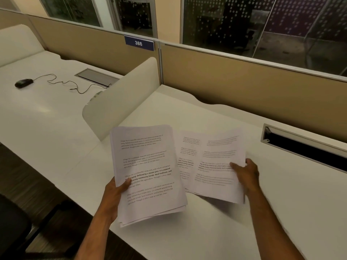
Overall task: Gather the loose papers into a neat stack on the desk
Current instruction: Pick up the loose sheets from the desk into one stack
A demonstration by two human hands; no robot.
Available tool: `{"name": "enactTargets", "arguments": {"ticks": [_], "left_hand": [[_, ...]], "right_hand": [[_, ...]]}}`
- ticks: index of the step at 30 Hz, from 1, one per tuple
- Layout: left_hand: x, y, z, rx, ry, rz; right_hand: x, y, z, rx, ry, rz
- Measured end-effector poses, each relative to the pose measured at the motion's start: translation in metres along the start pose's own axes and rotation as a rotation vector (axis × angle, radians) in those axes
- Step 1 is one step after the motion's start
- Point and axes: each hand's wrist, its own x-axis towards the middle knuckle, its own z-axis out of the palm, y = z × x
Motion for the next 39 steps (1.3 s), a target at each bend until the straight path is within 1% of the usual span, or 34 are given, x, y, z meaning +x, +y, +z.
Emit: {"name": "enactTargets", "arguments": {"ticks": [3, 6, 9, 12, 15, 16, 20, 23, 25, 28, 29, 30, 32, 34, 35, 37, 39], "left_hand": [[-0.001, 0.002, 0.003, -0.005, -0.014, 0.005], [-0.003, 0.005, 0.007, -0.007, -0.034, 0.013], [-0.008, 0.004, 0.011, -0.003, -0.033, 0.015], [-0.019, 0.005, 0.015, -0.008, -0.026, 0.02], [-0.033, 0.004, 0.019, -0.002, -0.007, 0.025], [-0.038, 0.002, 0.02, 0.0, -0.001, 0.02], [-0.06, -0.006, 0.019, -0.07, 0.072, -0.019], [-0.074, -0.015, 0.02, -0.061, 0.047, -0.006], [-0.08, -0.021, 0.02, -0.022, 0.089, 0.043], [-0.084, -0.03, 0.011, -0.032, 0.166, 0.046], [-0.086, -0.03, 0.006, -0.037, 0.178, 0.047], [-0.087, -0.028, 0.001, -0.039, 0.192, 0.048], [-0.086, -0.024, -0.01, -0.053, 0.211, 0.052], [-0.084, -0.019, -0.023, -0.069, 0.221, 0.051], [-0.082, -0.016, -0.03, -0.075, 0.227, 0.05], [-0.078, -0.011, -0.042, -0.089, 0.239, 0.052], [-0.072, -0.006, -0.051, -0.092, 0.244, 0.054]], "right_hand": [[-0.009, -0.025, -0.029, 0.194, -0.098, -0.097], [-0.026, -0.047, -0.052, 0.256, -0.237, -0.123], [-0.037, -0.058, -0.052, 0.323, -0.434, -0.114], [-0.052, -0.053, -0.024, 0.353, -0.558, -0.097], [-0.077, -0.043, 0.018, 0.326, -0.735, -0.088], [-0.084, -0.037, 0.031, 0.306, -0.766, -0.08], [-0.111, -0.021, 0.073, 0.221, -0.788, -0.071], [-0.125, -0.016, 0.092, 0.167, -0.773, -0.118], [-0.132, -0.014, 0.101, 0.108, -0.756, -0.146], [-0.131, -0.017, 0.111, 0.054, -0.783, -0.164], [-0.126, -0.019, 0.112, 0.047, -0.766, -0.164], [-0.118, -0.022, 0.112, 0.03, -0.703, -0.172], [-0.093, -0.026, 0.108, -0.072, -0.454, -0.193], [-0.061, -0.022, 0.101, -0.299, -0.213, -0.145], [-0.047, -0.017, 0.096, -0.444, -0.148, -0.082], [-0.03, -0.006, 0.088, -0.676, -0.099, 0.037], [-0.022, 0.0, 0.086, -0.754, -0.039, 0.075]]}}
